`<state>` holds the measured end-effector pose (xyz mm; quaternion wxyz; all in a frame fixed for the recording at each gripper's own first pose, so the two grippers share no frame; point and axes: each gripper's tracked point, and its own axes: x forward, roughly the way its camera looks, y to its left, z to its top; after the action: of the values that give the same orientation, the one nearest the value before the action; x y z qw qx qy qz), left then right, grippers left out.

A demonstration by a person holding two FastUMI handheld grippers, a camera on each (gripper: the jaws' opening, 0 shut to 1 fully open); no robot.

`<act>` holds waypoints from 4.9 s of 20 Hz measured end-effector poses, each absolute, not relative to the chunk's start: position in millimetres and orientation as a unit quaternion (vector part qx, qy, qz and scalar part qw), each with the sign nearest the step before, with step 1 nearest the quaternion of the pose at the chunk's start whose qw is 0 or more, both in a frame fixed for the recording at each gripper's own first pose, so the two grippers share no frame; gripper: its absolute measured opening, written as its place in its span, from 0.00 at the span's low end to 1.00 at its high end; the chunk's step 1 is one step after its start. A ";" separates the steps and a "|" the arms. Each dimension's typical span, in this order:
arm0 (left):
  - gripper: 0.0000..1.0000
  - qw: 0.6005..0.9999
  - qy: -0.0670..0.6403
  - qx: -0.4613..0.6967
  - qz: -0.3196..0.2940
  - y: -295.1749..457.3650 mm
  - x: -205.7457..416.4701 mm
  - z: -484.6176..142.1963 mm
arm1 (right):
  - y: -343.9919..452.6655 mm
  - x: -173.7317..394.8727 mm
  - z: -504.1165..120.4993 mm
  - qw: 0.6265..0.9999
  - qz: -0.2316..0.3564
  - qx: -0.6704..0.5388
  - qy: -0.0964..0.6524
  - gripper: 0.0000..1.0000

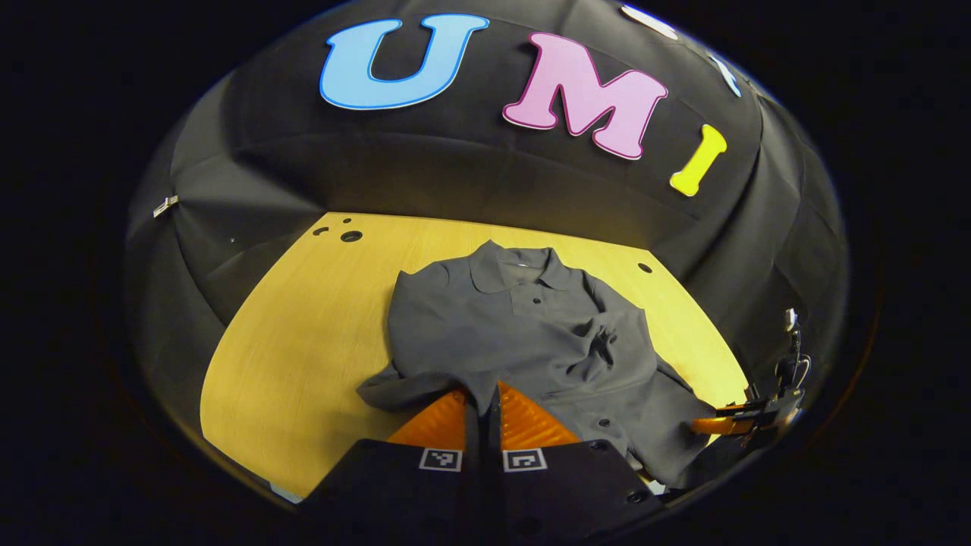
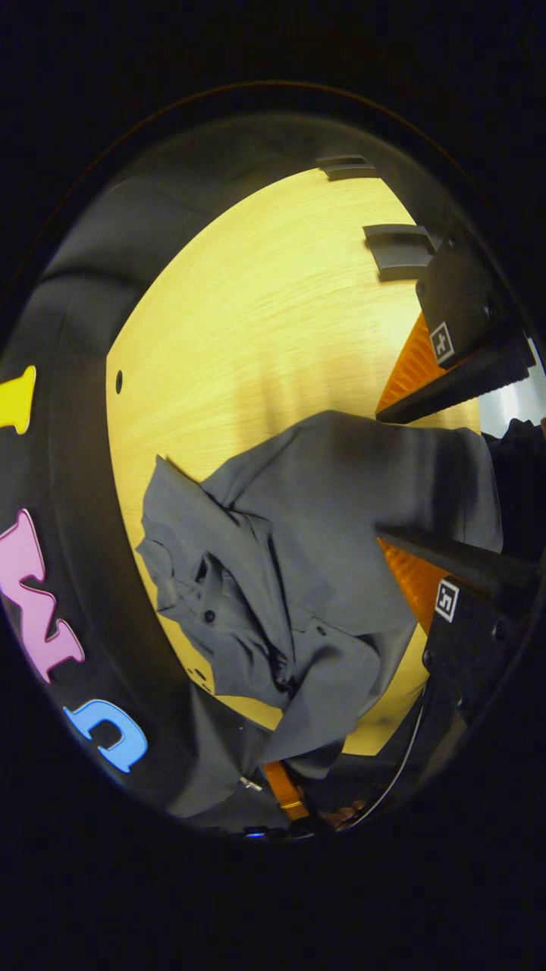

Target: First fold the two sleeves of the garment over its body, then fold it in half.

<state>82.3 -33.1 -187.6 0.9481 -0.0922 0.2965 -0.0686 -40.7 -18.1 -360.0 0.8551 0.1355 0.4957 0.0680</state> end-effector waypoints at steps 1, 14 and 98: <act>0.05 0.948 0.297 -0.091 -0.069 -32.6 82.2 -188.5 | -13.1 -39.3 -363.0 0.854 0.071 0.129 0.499 0.86; 0.05 0.953 0.277 -0.099 -0.070 -24.1 91.3 -166.1 | 29.7 38.2 -283.8 0.893 0.140 0.158 0.399 0.05; 0.96 0.991 0.129 -0.035 0.029 2.8 78.1 -109.3 | 51.3 103.8 -153.8 0.945 0.232 0.091 0.212 0.92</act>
<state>78.1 2.8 -109.3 0.9907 -0.0350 0.1285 0.0295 103.8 51.3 -153.8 0.9450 0.0913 0.2116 0.2321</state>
